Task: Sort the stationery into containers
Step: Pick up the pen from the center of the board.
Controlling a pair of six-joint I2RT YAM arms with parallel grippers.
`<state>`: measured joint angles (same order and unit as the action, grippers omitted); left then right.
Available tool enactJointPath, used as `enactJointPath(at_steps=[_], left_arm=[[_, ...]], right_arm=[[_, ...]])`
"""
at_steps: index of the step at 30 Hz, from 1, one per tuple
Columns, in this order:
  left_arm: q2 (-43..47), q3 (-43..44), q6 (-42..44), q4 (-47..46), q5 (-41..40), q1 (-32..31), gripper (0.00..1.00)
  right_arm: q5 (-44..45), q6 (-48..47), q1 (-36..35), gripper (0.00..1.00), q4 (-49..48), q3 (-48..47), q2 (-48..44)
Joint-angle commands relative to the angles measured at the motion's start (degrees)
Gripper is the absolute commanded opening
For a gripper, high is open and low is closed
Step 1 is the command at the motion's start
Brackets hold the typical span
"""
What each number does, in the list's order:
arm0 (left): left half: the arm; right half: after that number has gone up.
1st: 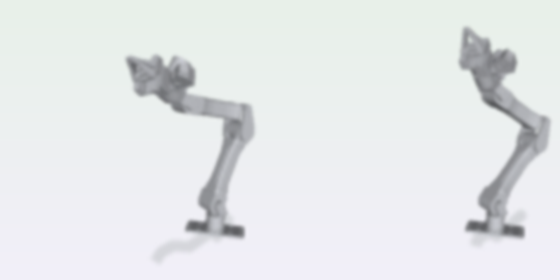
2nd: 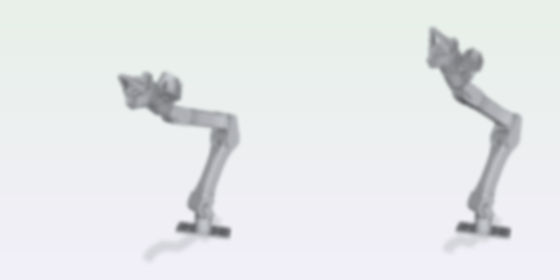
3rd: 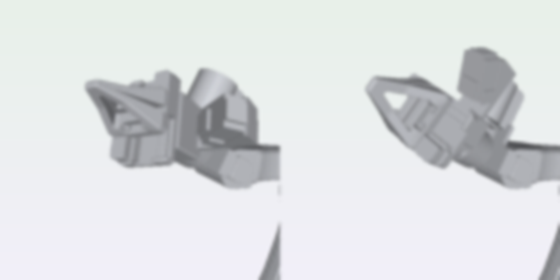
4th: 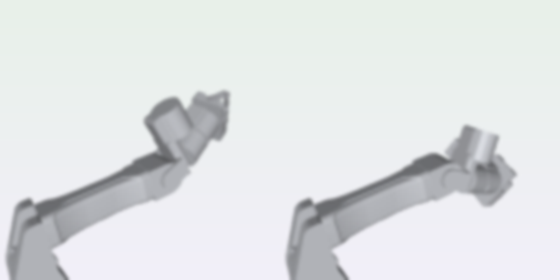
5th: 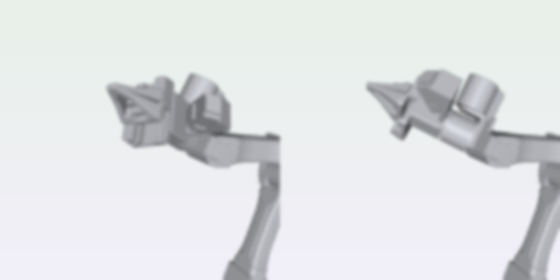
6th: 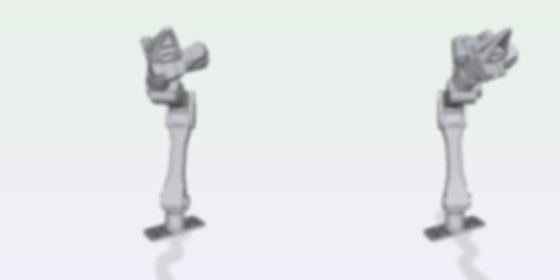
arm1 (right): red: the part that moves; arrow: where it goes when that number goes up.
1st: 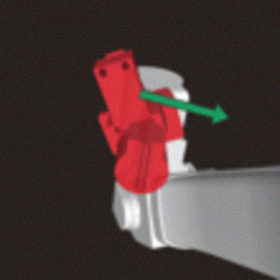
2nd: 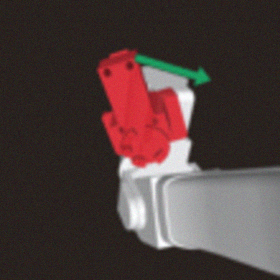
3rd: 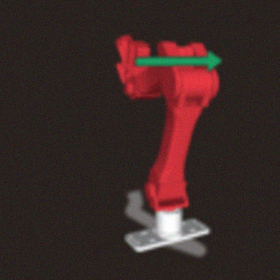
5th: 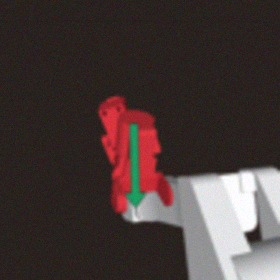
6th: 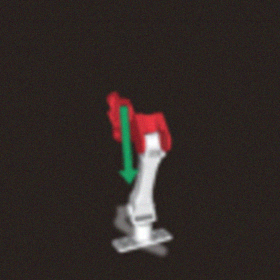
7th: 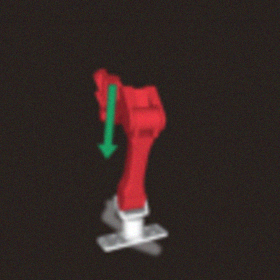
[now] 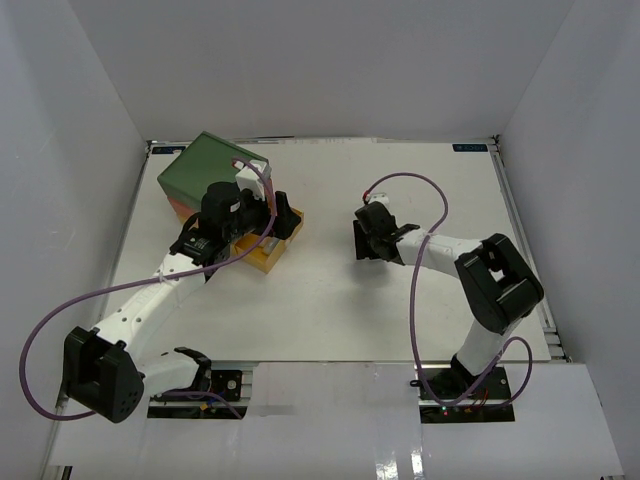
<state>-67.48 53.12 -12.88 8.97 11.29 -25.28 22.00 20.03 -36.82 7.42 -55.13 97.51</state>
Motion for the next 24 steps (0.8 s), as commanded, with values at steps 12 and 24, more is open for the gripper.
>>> enactJointPath(at_steps=[12,24], left_arm=[[2.09,-0.91,-2.76,-1.85,2.42,0.23,0.98],[2.71,-2.23,-9.61,-3.70,6.55,0.23,0.98]], right_arm=[[2.96,4.31,0.78,0.47,-1.53,-5.16,7.87],[1.47,4.32,0.43,0.20,-4.17,-0.42,2.78]])
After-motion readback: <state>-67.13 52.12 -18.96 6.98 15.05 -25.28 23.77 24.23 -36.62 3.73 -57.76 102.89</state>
